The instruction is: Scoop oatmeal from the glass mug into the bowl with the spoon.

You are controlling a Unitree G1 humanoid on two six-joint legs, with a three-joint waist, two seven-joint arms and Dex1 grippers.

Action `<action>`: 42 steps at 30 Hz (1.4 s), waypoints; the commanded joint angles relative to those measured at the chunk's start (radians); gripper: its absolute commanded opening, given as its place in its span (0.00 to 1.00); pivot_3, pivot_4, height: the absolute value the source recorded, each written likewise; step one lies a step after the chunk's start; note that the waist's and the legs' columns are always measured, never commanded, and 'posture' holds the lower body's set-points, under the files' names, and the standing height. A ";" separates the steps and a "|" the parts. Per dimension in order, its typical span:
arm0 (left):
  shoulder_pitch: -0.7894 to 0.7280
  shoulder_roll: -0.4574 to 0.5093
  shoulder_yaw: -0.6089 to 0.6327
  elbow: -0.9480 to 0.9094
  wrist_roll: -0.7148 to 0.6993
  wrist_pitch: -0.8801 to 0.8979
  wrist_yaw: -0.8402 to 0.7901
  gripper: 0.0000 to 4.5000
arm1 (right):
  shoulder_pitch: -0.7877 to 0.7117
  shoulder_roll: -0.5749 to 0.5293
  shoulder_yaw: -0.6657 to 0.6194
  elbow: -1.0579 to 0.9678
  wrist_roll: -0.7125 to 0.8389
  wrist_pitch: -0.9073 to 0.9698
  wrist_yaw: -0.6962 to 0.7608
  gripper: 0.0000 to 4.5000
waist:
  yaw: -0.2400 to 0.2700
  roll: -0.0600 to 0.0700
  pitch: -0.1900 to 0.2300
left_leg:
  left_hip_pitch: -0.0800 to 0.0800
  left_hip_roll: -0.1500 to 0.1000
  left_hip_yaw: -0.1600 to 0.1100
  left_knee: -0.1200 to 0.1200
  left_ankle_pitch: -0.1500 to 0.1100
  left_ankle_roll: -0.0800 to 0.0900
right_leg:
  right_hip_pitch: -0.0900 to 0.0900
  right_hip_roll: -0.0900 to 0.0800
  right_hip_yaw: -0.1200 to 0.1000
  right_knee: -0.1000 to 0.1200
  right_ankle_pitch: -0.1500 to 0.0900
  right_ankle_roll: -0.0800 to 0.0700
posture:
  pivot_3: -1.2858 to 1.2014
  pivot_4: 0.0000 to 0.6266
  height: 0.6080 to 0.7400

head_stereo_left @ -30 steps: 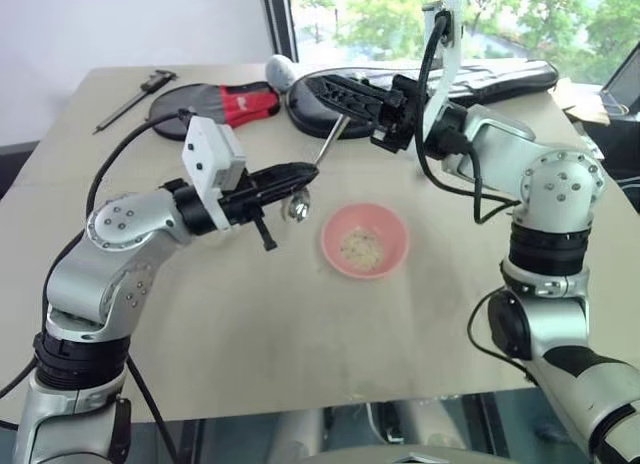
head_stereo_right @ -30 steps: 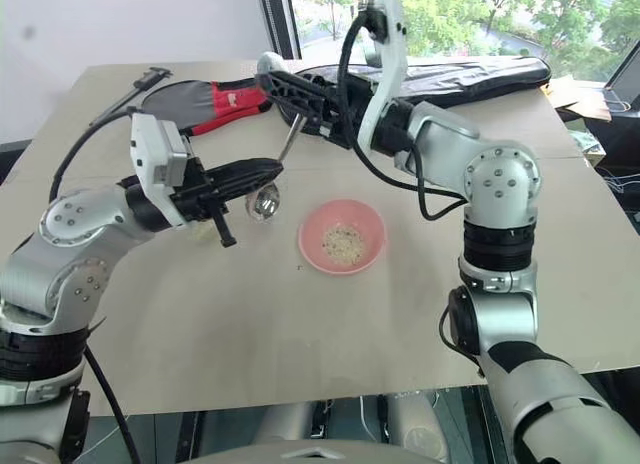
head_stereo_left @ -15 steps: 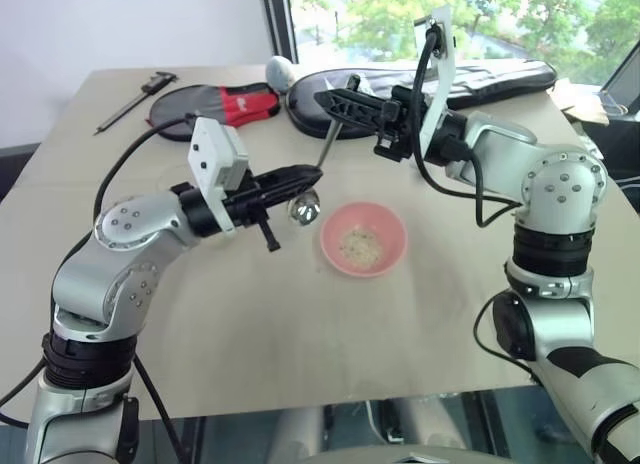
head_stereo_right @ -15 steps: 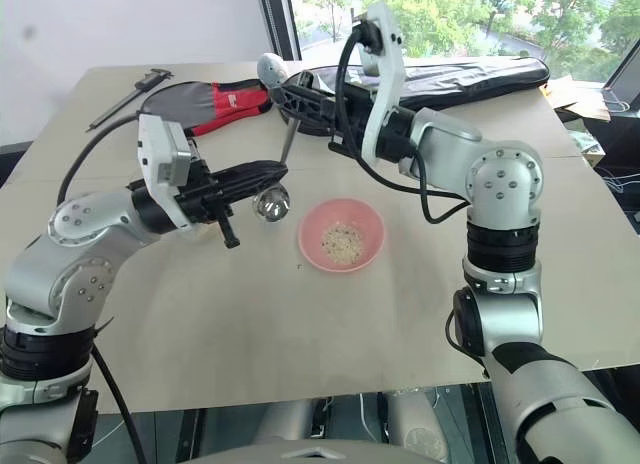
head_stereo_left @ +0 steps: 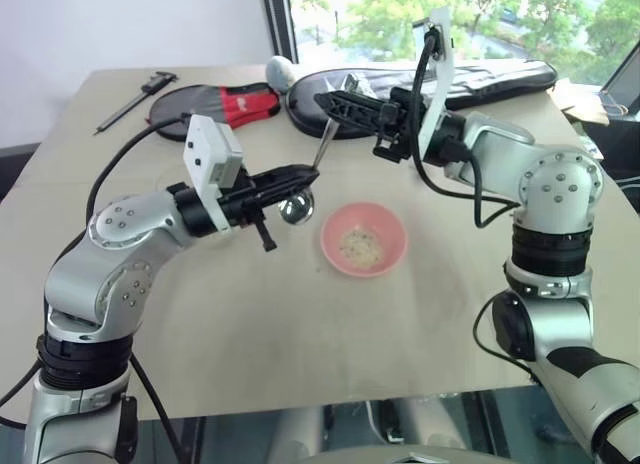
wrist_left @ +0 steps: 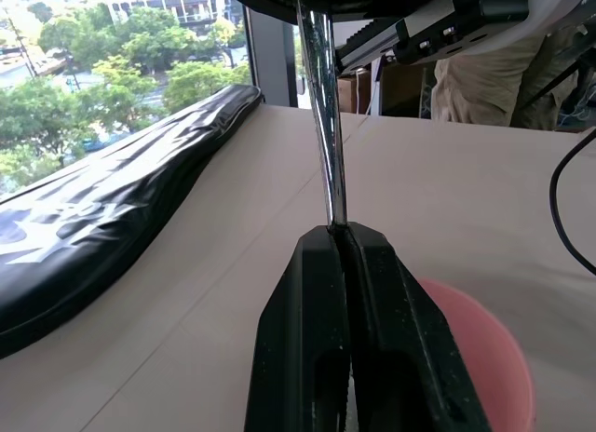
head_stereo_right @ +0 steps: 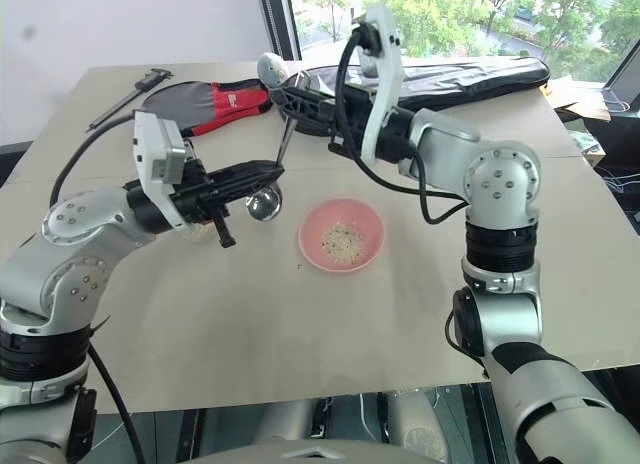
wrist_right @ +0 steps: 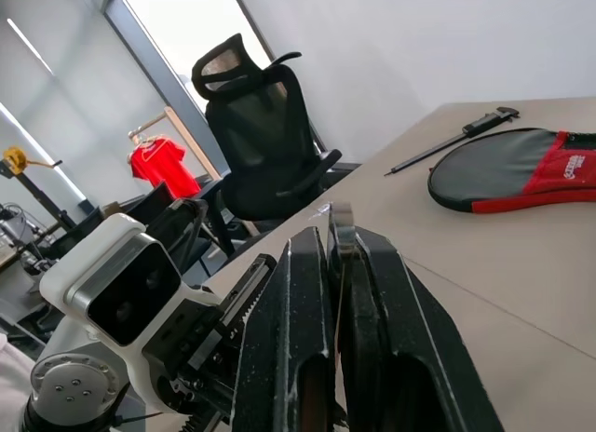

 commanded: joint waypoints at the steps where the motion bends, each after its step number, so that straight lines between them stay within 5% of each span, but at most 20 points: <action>1: 0.004 0.020 0.037 -0.007 0.018 -0.007 0.002 0.00 | -0.020 -0.008 -0.023 -0.014 -0.007 -0.027 0.011 0.01 | 0.000 0.000 0.000 | 0.000 0.000 0.000 0.000 0.000 0.000 | 0.000 0.000 0.000 0.000 0.000 0.000 | 0.52 0.24 1.00; 4: 0.001 0.013 0.045 -0.011 0.032 -0.021 0.022 0.19 | -0.022 -0.005 -0.028 -0.010 -0.010 -0.028 0.007 0.00 | 0.000 0.000 0.000 | 0.000 0.000 0.000 0.000 0.000 0.000 | 0.000 0.000 0.000 0.000 0.000 0.000 | 0.52 0.24 1.00; 9: 0.044 0.004 0.077 -0.061 0.025 -0.006 0.069 0.70 | -0.022 0.000 -0.040 0.000 -0.024 -0.040 -0.006 0.00 | -0.001 0.000 0.000 | 0.000 0.000 0.000 0.000 0.000 0.000 | 0.000 0.000 0.000 0.000 0.000 0.000 | 0.52 0.24 1.00; 17: 0.098 -0.055 0.312 -0.196 0.039 -0.022 0.339 0.70 | 0.003 -0.044 -0.112 0.072 -0.068 -0.026 -0.116 0.00 | 0.003 0.000 0.000 | 0.000 0.000 0.000 0.000 0.000 0.000 | 0.000 0.000 0.000 -0.001 0.000 0.000 | 0.52 0.24 1.00; 23: 0.244 -0.048 0.387 -0.396 0.271 0.020 0.544 0.70 | -0.005 -0.038 -0.284 0.211 -0.043 -0.011 -0.350 0.00 | 0.003 0.000 0.000 | 0.000 0.000 0.003 -0.001 0.000 0.000 | 0.000 0.000 0.002 0.000 0.000 0.000 | 0.52 0.24 1.00; 26: 0.325 -0.096 0.457 -0.438 0.410 0.020 0.657 0.70 | 0.013 -0.054 -0.289 0.221 -0.074 -0.013 -0.350 0.00 | 0.001 0.000 0.000 | 0.000 0.000 0.004 -0.002 0.000 0.000 | -0.001 0.000 0.003 0.000 0.000 0.000 | 0.52 0.24 1.00; 35: 0.740 -0.505 0.444 -0.555 0.643 -0.121 0.819 0.70 | 0.044 -0.054 -0.313 0.263 -0.144 -0.051 -0.376 0.00 | 0.007 0.001 -0.001 | 0.001 0.001 0.010 -0.003 -0.001 0.001 | -0.001 0.000 0.009 -0.001 0.000 0.000 | 0.52 0.24 1.00; 38: 0.774 -0.578 0.474 -0.514 0.614 -0.157 0.818 0.70 | 0.038 -0.048 -0.314 0.267 -0.155 -0.052 -0.365 0.00 | 0.014 0.001 -0.001 | 0.002 0.001 0.008 -0.003 -0.001 0.003 | -0.001 0.000 0.007 0.001 0.000 0.000 | 0.52 0.24 1.00; 42: 0.759 -0.557 0.444 -0.429 0.566 -0.171 0.738 0.70 | 0.031 -0.049 -0.306 0.270 -0.178 -0.056 -0.356 0.00 | 0.018 0.001 -0.001 | 0.003 0.001 0.007 -0.003 -0.001 0.005 | -0.001 0.000 0.006 0.002 0.000 0.000 | 0.52 0.24 1.00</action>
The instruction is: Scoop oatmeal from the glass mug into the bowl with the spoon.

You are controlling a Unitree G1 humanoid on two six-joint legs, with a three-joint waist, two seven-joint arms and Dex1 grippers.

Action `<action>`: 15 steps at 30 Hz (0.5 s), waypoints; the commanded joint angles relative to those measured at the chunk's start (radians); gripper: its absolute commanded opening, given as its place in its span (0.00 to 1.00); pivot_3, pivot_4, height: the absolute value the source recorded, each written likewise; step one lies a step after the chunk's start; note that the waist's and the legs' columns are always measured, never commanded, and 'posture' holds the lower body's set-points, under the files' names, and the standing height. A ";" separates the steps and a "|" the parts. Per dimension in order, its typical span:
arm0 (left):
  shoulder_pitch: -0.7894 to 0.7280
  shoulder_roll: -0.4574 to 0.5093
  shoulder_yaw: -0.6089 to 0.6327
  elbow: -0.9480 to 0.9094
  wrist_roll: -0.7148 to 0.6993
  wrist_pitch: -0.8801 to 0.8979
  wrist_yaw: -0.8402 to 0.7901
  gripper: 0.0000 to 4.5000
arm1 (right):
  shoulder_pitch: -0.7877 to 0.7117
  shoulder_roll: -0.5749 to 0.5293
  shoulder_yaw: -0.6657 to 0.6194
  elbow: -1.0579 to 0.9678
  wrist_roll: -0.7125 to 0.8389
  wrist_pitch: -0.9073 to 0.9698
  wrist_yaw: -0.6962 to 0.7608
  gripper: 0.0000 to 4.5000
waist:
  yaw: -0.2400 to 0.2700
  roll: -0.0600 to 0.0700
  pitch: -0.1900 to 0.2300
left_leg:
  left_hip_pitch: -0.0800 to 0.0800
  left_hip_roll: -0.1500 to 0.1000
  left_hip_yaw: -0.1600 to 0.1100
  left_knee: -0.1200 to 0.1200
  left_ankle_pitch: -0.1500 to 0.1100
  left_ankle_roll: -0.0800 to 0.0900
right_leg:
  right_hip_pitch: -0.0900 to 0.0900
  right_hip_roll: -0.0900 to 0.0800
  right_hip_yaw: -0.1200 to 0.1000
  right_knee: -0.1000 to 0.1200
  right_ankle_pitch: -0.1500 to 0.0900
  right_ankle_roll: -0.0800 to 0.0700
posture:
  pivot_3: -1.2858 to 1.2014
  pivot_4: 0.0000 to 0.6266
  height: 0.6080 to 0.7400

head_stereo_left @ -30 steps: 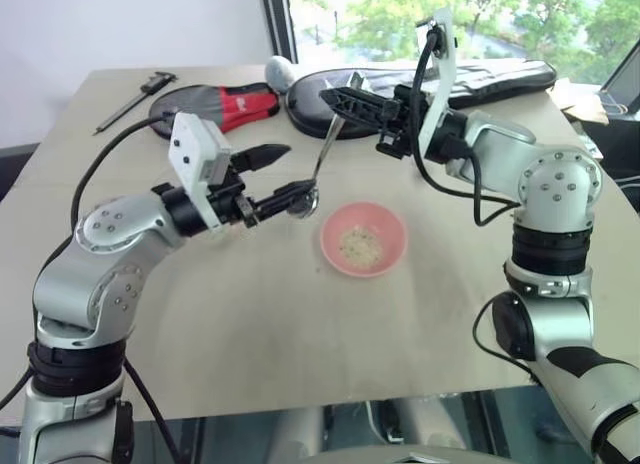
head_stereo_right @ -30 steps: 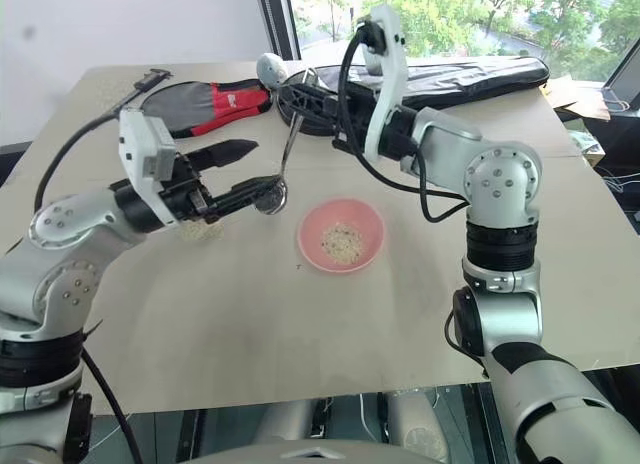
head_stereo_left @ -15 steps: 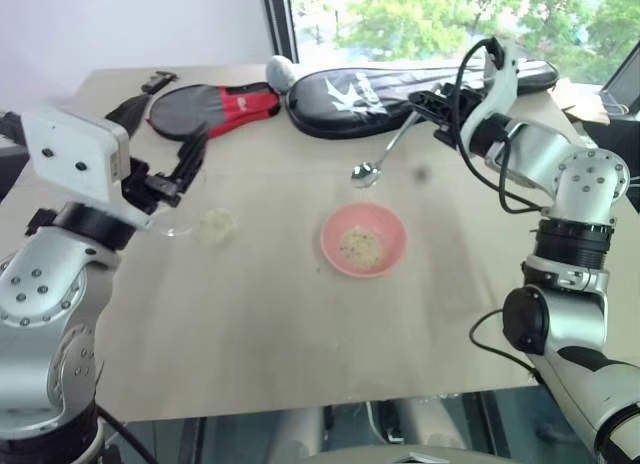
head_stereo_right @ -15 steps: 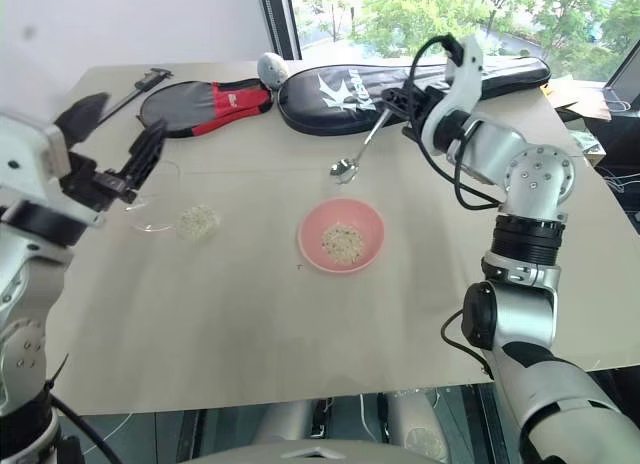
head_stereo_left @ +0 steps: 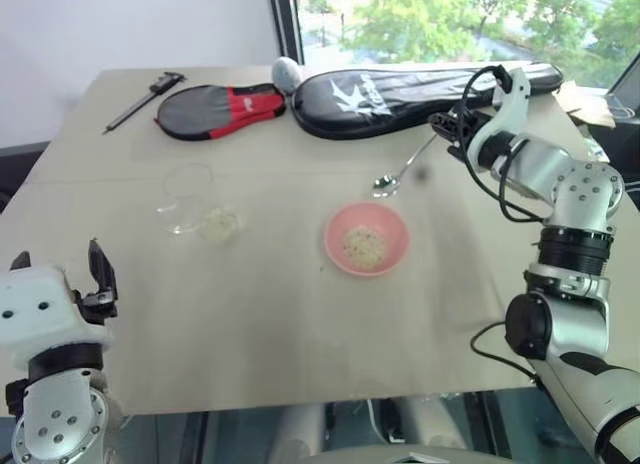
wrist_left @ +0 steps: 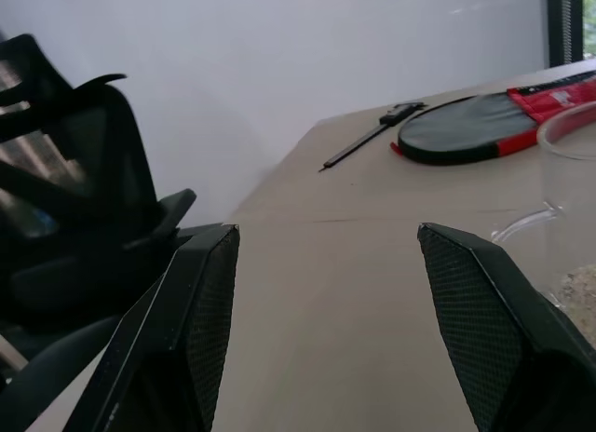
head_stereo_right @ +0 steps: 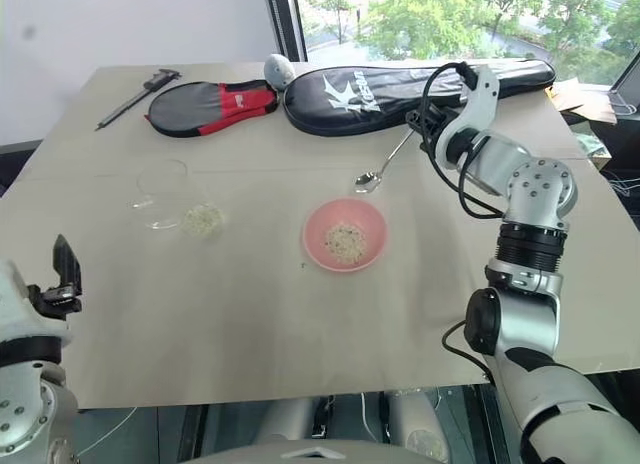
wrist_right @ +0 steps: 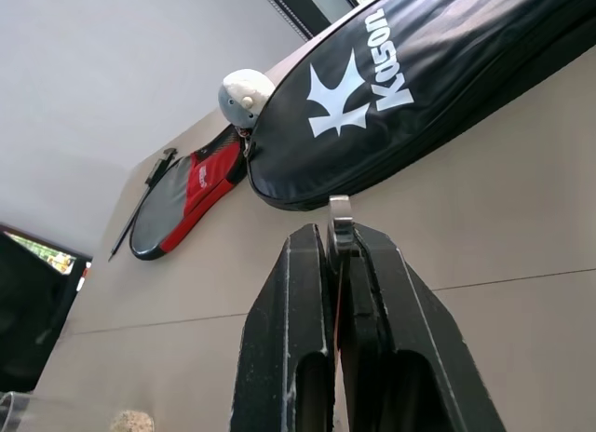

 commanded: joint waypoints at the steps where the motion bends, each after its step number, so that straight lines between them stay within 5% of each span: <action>1: -0.021 0.050 -0.019 0.072 -0.028 -0.040 -0.078 0.70 | -0.024 -0.004 -0.009 -0.020 -0.008 -0.024 0.016 0.00 | 0.001 0.000 0.000 | 0.000 0.000 0.000 0.000 0.000 0.000 | 0.000 0.000 0.000 0.000 0.000 0.000 | 0.52 0.24 1.00; 15: -0.293 0.269 -0.111 0.597 -0.006 -0.212 -0.223 0.70 | -0.027 -0.008 -0.048 -0.091 0.000 -0.029 -0.023 0.00 | 0.008 0.000 0.000 | -0.002 0.000 0.001 -0.001 0.002 -0.003 | -0.001 0.000 0.000 -0.003 0.000 0.000 | 0.52 0.24 1.00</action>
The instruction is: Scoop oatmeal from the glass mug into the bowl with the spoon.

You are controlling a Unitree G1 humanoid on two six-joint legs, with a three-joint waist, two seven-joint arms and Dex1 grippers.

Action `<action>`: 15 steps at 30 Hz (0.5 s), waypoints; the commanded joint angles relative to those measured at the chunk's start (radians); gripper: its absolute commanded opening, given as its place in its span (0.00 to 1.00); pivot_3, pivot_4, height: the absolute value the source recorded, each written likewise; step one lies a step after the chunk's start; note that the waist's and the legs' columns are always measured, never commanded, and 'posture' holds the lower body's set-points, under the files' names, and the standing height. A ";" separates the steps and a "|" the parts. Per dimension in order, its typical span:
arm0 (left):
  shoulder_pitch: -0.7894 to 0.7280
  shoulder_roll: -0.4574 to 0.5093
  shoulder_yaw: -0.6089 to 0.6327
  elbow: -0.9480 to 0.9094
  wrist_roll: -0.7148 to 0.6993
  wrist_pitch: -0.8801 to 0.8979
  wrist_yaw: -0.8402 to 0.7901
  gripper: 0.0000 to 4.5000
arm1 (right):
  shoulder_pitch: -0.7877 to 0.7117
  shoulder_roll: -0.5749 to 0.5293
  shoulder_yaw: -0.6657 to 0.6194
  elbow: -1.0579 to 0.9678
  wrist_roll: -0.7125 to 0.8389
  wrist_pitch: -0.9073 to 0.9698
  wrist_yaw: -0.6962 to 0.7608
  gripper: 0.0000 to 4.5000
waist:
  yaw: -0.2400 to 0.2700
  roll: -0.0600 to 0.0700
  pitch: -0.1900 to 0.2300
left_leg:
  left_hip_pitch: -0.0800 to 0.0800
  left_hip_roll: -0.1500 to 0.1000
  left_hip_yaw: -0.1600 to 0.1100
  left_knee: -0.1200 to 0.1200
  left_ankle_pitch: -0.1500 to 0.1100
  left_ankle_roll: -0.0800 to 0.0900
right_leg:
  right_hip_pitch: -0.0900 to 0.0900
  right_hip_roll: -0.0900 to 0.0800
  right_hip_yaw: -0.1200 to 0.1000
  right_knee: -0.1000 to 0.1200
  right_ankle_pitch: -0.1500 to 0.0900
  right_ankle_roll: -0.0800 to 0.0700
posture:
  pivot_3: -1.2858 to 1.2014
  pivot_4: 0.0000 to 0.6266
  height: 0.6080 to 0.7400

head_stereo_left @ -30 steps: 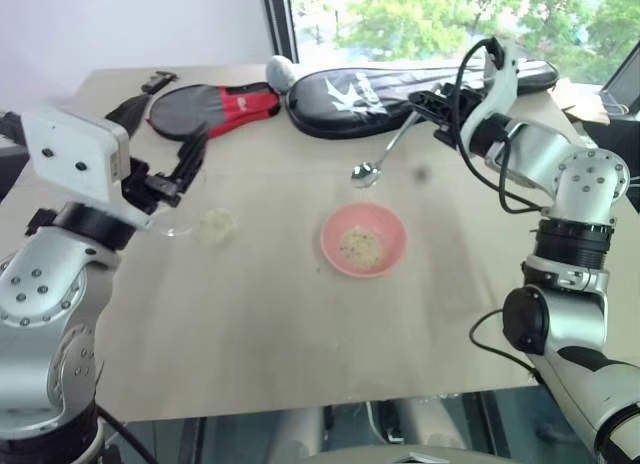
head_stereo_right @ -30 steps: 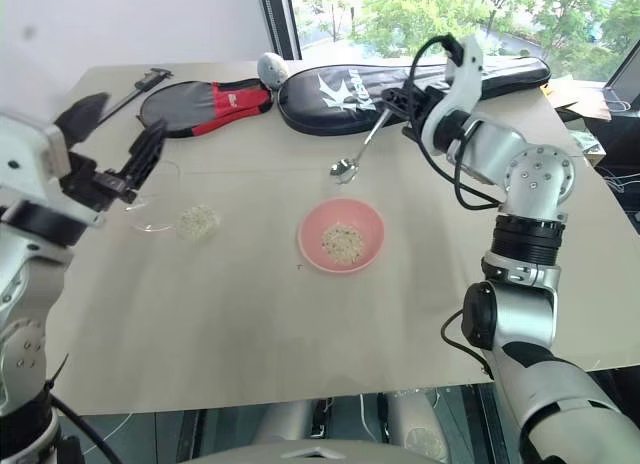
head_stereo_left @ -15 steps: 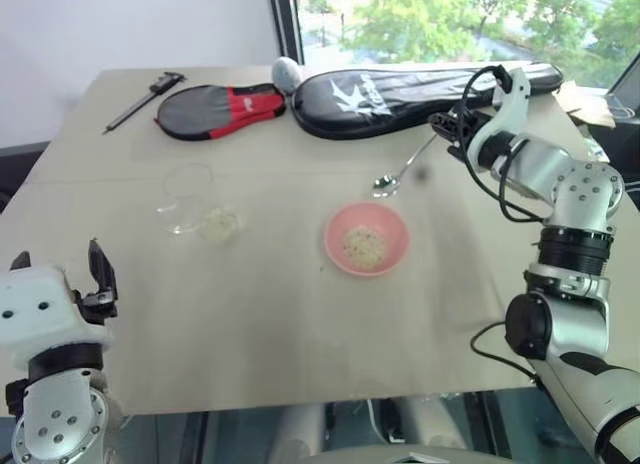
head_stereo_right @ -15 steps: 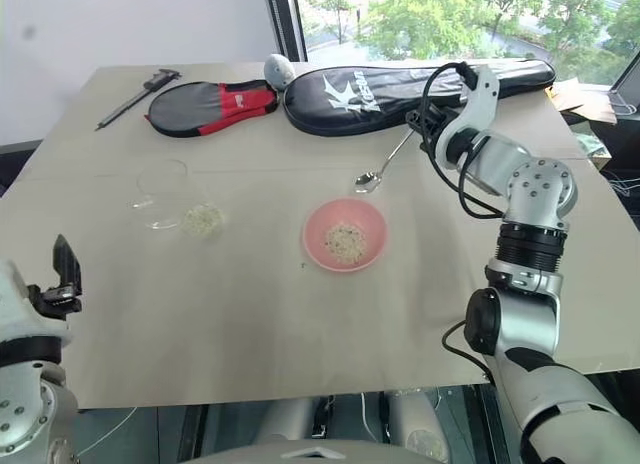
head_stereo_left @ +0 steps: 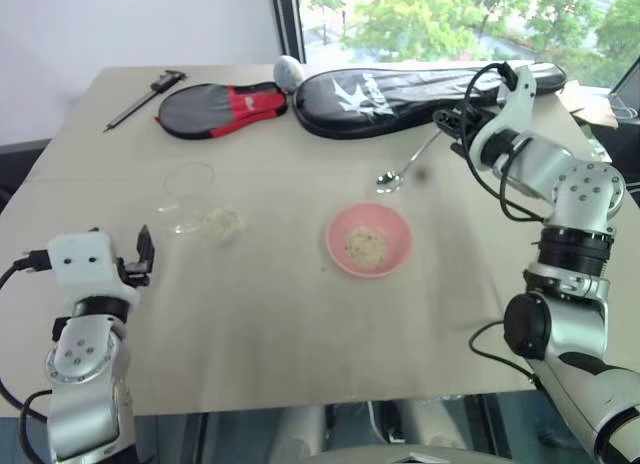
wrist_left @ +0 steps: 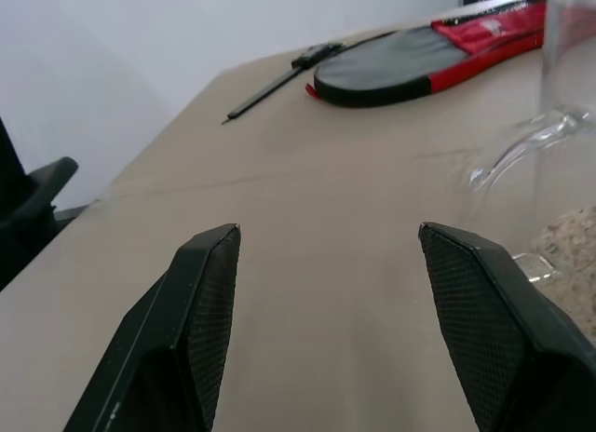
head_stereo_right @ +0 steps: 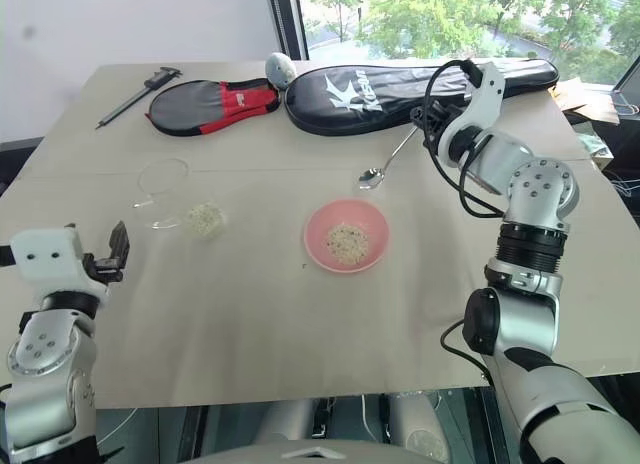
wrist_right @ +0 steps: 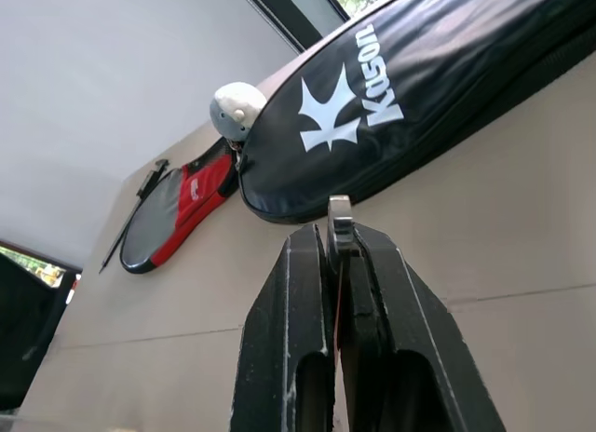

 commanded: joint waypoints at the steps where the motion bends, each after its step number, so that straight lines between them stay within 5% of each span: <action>1: -0.045 0.042 -0.032 0.064 0.003 -0.057 -0.049 0.70 | -0.027 -0.012 -0.024 -0.070 0.019 -0.014 -0.008 0.00 | 0.000 0.000 0.000 | 0.000 0.000 0.000 0.000 0.000 0.000 | 0.000 0.000 0.000 0.000 0.000 0.000 | 0.52 0.24 1.00; 15: -0.159 0.108 -0.109 0.248 0.016 -0.141 -0.118 0.70 | -0.012 -0.027 -0.039 -0.107 0.027 -0.006 -0.022 0.00 | -0.001 0.000 0.000 | -0.001 0.000 0.000 -0.001 -0.001 0.001 | -0.003 0.000 0.000 0.001 0.000 0.000 | 0.52 0.24 1.00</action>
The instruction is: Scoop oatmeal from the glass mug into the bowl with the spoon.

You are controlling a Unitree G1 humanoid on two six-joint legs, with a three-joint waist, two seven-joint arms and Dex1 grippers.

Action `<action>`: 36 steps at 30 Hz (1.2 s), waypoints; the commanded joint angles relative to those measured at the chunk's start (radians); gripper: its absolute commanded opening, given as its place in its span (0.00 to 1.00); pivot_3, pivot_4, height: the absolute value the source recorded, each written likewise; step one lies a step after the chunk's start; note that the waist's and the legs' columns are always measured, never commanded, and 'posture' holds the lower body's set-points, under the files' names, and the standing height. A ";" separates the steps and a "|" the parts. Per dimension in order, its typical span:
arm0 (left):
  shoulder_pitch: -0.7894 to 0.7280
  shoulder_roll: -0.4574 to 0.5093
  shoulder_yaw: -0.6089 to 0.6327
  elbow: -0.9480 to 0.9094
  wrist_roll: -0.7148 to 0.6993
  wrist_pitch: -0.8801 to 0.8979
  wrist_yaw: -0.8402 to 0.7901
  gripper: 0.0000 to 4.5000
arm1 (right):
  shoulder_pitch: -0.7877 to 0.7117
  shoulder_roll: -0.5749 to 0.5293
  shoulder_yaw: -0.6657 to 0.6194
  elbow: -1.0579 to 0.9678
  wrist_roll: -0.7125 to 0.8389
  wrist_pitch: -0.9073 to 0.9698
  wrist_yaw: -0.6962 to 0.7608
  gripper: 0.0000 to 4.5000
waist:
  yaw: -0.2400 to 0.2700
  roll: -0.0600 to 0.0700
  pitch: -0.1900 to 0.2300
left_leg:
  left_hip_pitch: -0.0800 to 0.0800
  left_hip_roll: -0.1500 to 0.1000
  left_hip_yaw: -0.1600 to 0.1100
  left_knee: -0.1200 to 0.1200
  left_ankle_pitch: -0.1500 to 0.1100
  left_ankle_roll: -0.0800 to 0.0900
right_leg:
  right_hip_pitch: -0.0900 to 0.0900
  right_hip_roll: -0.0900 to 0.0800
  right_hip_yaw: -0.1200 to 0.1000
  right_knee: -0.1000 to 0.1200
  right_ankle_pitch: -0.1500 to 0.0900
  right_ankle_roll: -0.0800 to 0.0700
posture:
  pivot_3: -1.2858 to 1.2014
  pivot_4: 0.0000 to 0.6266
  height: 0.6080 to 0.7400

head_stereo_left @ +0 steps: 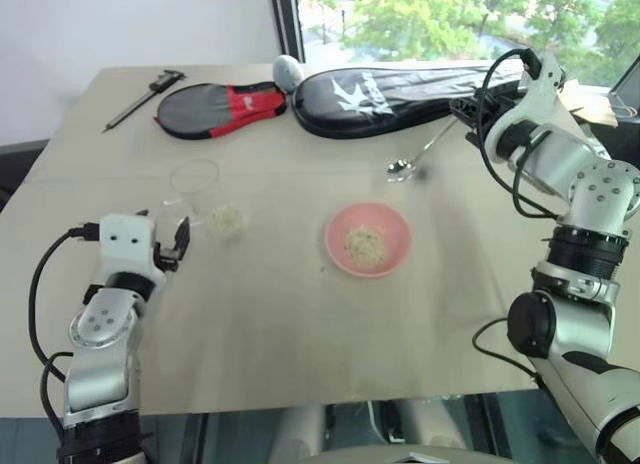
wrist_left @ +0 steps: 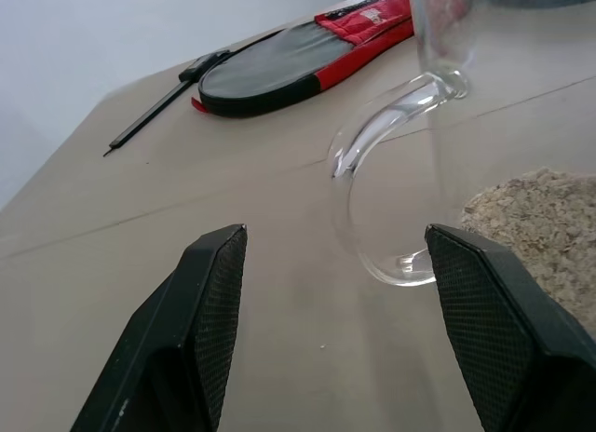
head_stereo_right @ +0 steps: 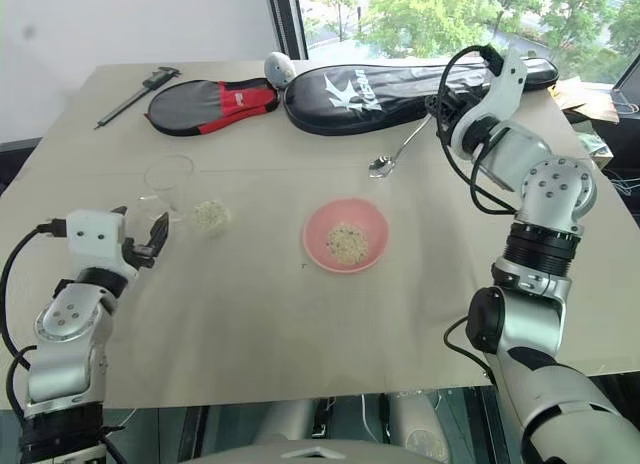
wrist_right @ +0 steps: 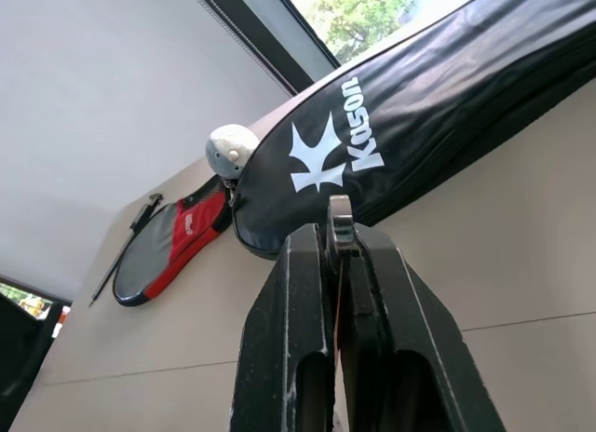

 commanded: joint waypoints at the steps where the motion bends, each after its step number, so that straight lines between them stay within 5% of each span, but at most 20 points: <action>1: -0.064 0.021 -0.016 0.050 0.007 -0.041 -0.002 0.70 | -0.010 -0.012 -0.012 -0.040 0.014 -0.011 0.009 0.00 | 0.000 0.000 0.000 | 0.000 0.000 0.000 0.000 0.000 0.001 | 0.000 0.000 0.000 0.000 0.000 0.000 | 0.52 0.24 1.00; 6: -0.139 0.014 -0.039 0.121 -0.006 -0.063 -0.007 0.70 | -0.003 -0.017 -0.006 -0.042 0.004 -0.021 0.019 0.00 | 0.001 0.000 0.000 | 0.000 0.000 0.000 0.000 0.001 -0.001 | 0.000 0.000 0.000 0.000 0.000 0.000 | 0.52 0.24 1.00; 12: -0.161 -0.002 -0.056 0.162 -0.008 -0.077 0.001 0.11 | -0.007 -0.023 -0.005 -0.058 0.007 -0.018 0.022 0.00 | 0.000 0.000 0.000 | -0.002 0.000 0.001 0.000 0.001 -0.001 | -0.001 0.000 0.001 0.000 0.000 0.000 | 0.52 0.24 1.00; 14: -0.169 -0.006 -0.063 0.173 -0.013 -0.071 0.005 0.01 | -0.010 -0.024 -0.001 -0.062 0.008 -0.019 0.025 0.00 | 0.001 0.000 -0.001 | -0.001 0.000 0.001 0.000 0.001 -0.001 | -0.001 0.000 0.001 0.001 0.000 0.000 | 0.52 0.24 1.00; 24: -0.242 -0.058 -0.101 0.190 -0.043 -0.064 0.007 0.00 | -0.093 -0.014 0.029 -0.095 0.047 -0.006 0.051 0.00 | 0.003 0.004 -0.002 | 0.001 0.000 0.002 0.000 0.001 0.000 | -0.001 0.000 0.002 0.003 0.000 0.000 | 0.52 0.24 1.00; 36: -0.478 -0.190 -0.214 0.238 -0.106 0.024 -0.040 0.00 | -0.181 0.133 0.120 -0.156 0.191 0.025 0.048 0.00 | -0.004 0.001 -0.003 | -0.009 0.000 0.000 0.002 0.001 -0.001 | -0.006 0.000 -0.001 0.002 0.001 0.001 | 0.52 0.24 1.00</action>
